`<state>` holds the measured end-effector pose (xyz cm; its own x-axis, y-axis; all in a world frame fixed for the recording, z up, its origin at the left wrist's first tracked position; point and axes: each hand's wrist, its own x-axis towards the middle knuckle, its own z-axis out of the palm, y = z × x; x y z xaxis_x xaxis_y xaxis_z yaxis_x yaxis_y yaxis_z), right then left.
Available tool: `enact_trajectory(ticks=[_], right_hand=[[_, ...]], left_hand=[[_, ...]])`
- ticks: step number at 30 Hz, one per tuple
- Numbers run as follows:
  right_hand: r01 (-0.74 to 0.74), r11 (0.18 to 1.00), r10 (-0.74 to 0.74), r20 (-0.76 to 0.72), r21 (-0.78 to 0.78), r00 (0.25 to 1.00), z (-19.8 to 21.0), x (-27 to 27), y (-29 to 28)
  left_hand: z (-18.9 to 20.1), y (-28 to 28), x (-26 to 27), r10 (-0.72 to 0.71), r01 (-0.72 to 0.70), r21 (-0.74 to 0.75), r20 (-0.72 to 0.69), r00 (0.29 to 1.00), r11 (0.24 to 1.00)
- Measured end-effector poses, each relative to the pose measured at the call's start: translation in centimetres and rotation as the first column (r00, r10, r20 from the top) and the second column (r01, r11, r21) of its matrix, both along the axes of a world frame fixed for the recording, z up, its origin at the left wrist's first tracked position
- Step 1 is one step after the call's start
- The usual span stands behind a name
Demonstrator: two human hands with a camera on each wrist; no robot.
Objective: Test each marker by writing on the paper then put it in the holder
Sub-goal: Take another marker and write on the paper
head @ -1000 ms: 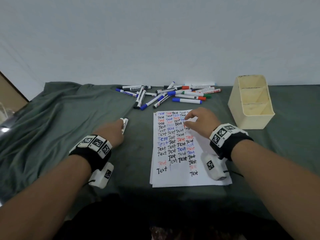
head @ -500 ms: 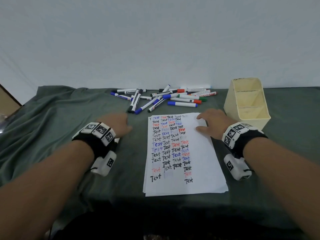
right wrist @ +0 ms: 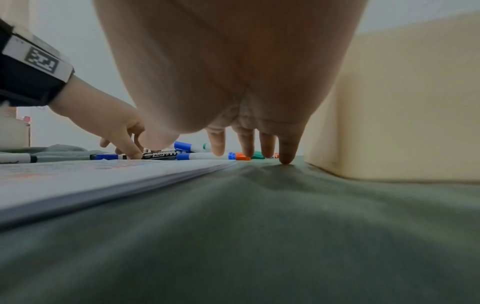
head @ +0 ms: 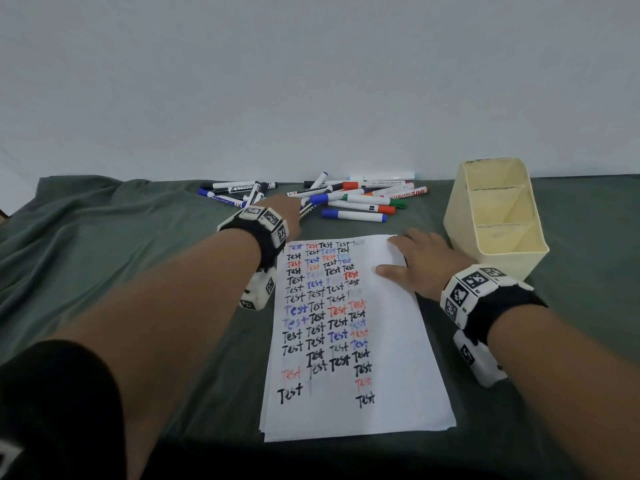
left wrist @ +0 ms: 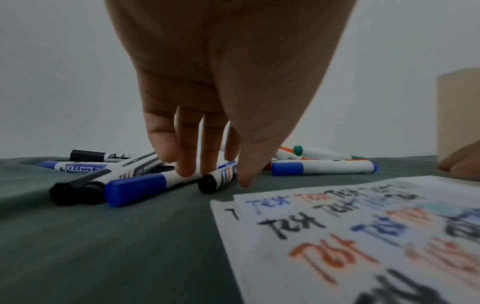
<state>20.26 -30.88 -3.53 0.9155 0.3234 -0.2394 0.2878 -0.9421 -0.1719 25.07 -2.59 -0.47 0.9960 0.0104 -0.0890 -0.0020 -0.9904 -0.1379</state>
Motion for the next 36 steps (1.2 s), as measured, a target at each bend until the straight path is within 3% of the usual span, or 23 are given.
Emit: enact_trajectory(ticks=[6, 10, 15, 19, 23, 29, 32, 36], right_hand=[[0.001, 0.999, -0.001, 0.010, 0.046, 1.000, 0.1, -0.1, -0.1], [-0.013, 0.997, 0.010, 0.030, 0.080, 0.999, 0.4, -0.2, -0.1], [-0.009, 0.992, 0.003, 0.049, 0.126, 0.999, 0.5, -0.2, -0.2], [-0.041, 0.982, 0.015, 0.142, 0.182, 0.990, 0.8, -0.3, -0.2], [-0.129, 0.970, 0.072, 0.262, 0.204, 0.962, 1.2, -0.5, -0.3], [-0.202, 0.958, 0.115, 0.376, 0.203, 0.920, 1.9, -1.0, -0.2], [-0.203, 0.963, 0.129, 0.360, 0.177, 0.924, 2.3, -1.0, -0.1], [-0.202, 0.944, 0.093, 0.377, 0.262, 0.922, 2.4, -1.4, -0.1]], left_hand=[[-0.6, 0.3, 0.6, 0.062, -0.062, -0.005, 0.007, 0.998, 0.998], [0.1, 1.1, -1.4, 0.125, -0.119, -0.183, 0.026, 0.992, 0.976], [1.3, 3.2, -6.1, 0.288, -0.184, -0.491, 0.145, 0.947, 0.851], [1.6, 2.0, -9.9, 0.342, -0.074, -0.683, 0.266, 0.901, 0.726], [2.0, -1.8, -11.5, 0.198, 0.138, -0.730, 0.354, 0.914, 0.669], [2.3, -7.3, -11.6, -0.091, 0.336, -0.590, 0.405, 0.910, 0.734], [2.0, -8.6, -11.2, -0.148, 0.386, -0.637, 0.394, 0.907, 0.667], [1.4, -8.1, -9.9, -0.244, 0.417, -0.714, 0.339, 0.909, 0.563]])
